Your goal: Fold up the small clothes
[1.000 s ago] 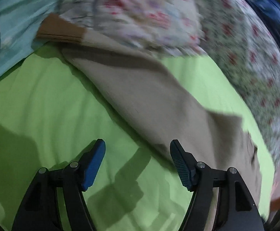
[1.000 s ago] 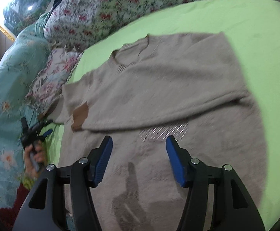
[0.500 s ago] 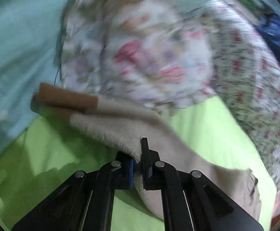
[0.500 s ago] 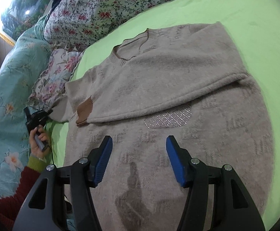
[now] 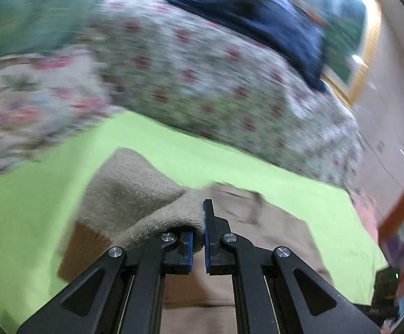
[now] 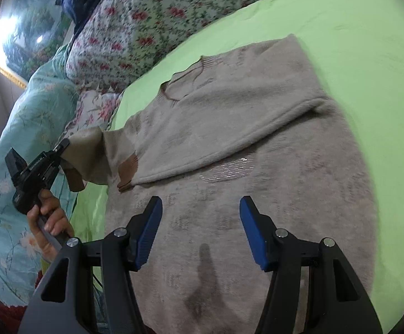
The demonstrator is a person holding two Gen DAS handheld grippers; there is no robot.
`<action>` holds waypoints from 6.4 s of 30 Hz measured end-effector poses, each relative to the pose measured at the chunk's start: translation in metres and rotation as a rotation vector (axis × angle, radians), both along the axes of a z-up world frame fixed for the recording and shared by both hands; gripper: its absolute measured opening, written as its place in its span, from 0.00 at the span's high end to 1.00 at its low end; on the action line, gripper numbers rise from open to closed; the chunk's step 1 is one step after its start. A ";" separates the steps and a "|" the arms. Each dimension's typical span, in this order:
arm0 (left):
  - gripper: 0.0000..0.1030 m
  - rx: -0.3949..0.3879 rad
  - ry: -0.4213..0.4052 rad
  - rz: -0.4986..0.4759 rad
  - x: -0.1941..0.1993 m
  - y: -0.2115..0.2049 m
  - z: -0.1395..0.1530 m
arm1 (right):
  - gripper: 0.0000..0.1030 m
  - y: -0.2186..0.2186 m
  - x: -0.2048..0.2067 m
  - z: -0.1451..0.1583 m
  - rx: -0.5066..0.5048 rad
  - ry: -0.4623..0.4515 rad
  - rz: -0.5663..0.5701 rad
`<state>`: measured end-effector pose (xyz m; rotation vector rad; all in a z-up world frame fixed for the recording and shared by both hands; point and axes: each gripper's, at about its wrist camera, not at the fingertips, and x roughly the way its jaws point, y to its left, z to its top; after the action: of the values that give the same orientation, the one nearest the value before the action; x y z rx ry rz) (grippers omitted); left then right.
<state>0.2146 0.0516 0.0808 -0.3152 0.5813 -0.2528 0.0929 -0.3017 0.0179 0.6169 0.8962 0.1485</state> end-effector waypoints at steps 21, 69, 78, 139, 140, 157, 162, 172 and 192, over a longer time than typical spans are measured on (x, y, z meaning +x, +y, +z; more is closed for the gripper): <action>0.43 0.201 0.200 -0.352 -0.025 -0.148 -0.093 | 0.43 -0.020 0.000 0.015 -0.038 -0.047 -0.042; 0.38 0.168 0.336 0.258 0.002 0.042 -0.132 | 0.94 -0.074 0.087 0.020 -0.087 -0.138 -0.219; 0.38 0.112 0.319 0.260 -0.008 0.050 -0.135 | 0.89 -0.061 0.066 0.010 -0.234 0.002 -0.298; 0.21 0.237 0.356 0.135 0.037 0.031 -0.128 | 0.97 -0.044 0.124 -0.008 -0.278 0.057 0.025; 0.21 0.259 0.366 0.138 0.037 0.029 -0.131 | 0.97 -0.038 0.123 -0.001 -0.291 0.025 0.023; 0.20 0.180 0.341 0.009 -0.071 0.034 -0.109 | 0.39 -0.044 0.028 0.021 -0.264 -0.038 -0.048; 0.20 0.096 0.328 -0.086 -0.165 0.046 -0.113 | 0.38 -0.036 -0.051 0.023 -0.117 -0.114 0.066; 0.20 0.003 0.452 -0.241 -0.266 0.036 -0.157 | 0.38 -0.032 -0.164 -0.001 -0.089 -0.061 0.163; 0.75 0.065 0.552 -0.357 -0.251 -0.005 -0.218 | 0.83 0.003 -0.189 -0.083 -0.205 0.165 0.353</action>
<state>-0.0364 0.0468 -0.1367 -0.2140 1.1919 -0.4961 -0.0963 -0.2982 -0.0647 0.2780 1.1602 0.3221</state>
